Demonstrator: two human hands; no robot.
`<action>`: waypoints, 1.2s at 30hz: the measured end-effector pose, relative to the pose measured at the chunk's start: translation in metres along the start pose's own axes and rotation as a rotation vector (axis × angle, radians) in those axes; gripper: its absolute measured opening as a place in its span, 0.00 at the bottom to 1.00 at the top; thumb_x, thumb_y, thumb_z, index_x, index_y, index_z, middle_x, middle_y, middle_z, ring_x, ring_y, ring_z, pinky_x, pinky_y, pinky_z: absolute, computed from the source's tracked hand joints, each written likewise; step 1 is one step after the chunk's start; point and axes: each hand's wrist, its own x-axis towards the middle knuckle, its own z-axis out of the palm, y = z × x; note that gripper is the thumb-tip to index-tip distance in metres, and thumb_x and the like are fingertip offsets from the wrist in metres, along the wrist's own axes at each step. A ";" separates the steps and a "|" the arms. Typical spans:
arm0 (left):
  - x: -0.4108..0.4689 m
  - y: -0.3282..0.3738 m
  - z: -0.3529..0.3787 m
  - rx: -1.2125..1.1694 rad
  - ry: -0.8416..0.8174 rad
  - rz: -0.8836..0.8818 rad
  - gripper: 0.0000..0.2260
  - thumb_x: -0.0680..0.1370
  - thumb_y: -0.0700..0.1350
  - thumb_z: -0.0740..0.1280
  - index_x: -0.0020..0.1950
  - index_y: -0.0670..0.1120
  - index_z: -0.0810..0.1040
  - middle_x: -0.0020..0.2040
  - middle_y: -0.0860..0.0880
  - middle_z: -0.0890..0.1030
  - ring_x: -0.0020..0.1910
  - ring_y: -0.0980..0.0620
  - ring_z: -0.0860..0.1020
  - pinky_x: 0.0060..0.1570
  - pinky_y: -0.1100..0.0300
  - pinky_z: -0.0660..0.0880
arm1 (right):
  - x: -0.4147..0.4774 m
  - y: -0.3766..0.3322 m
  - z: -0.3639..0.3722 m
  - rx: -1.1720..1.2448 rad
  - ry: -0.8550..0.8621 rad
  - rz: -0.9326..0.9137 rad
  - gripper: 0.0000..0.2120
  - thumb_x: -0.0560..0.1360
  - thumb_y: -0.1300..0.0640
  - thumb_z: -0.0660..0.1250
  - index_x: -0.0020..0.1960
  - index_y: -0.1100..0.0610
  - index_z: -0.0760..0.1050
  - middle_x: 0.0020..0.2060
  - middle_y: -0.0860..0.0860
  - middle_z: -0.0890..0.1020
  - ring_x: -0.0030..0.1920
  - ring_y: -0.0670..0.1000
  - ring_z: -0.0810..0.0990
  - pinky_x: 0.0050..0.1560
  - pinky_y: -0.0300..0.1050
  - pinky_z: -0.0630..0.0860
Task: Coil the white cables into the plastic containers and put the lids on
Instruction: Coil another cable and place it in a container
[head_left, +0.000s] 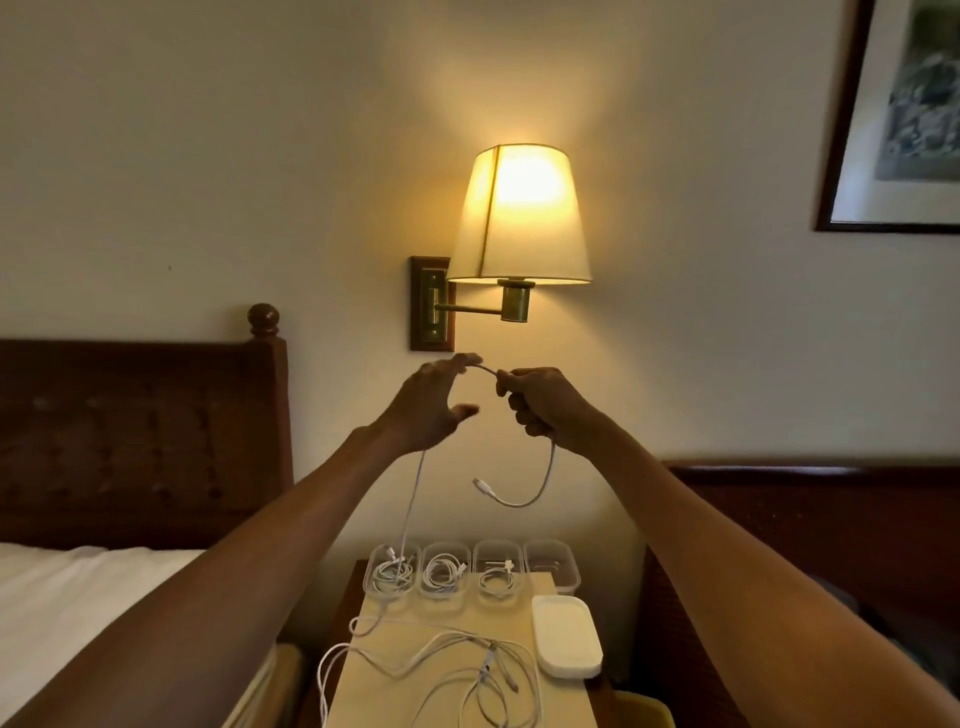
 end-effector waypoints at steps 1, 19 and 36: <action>0.000 0.003 0.001 -0.025 0.011 0.030 0.22 0.77 0.45 0.72 0.70 0.49 0.72 0.62 0.45 0.80 0.63 0.47 0.76 0.62 0.50 0.74 | -0.001 -0.001 -0.001 -0.009 0.007 -0.003 0.13 0.83 0.57 0.57 0.46 0.61 0.75 0.27 0.50 0.66 0.23 0.44 0.62 0.22 0.36 0.60; -0.001 -0.010 0.017 0.073 0.081 0.132 0.12 0.81 0.48 0.65 0.63 0.48 0.76 0.53 0.46 0.83 0.54 0.47 0.79 0.56 0.47 0.76 | 0.008 0.003 -0.001 0.186 -0.064 0.133 0.13 0.83 0.52 0.58 0.46 0.60 0.72 0.26 0.48 0.65 0.23 0.44 0.59 0.22 0.35 0.58; -0.010 -0.006 0.034 0.198 -0.355 -0.059 0.13 0.84 0.47 0.57 0.65 0.47 0.76 0.58 0.46 0.79 0.52 0.46 0.77 0.54 0.49 0.77 | 0.032 0.021 0.006 0.766 0.036 0.169 0.13 0.84 0.55 0.53 0.44 0.58 0.71 0.26 0.47 0.68 0.22 0.43 0.60 0.19 0.34 0.59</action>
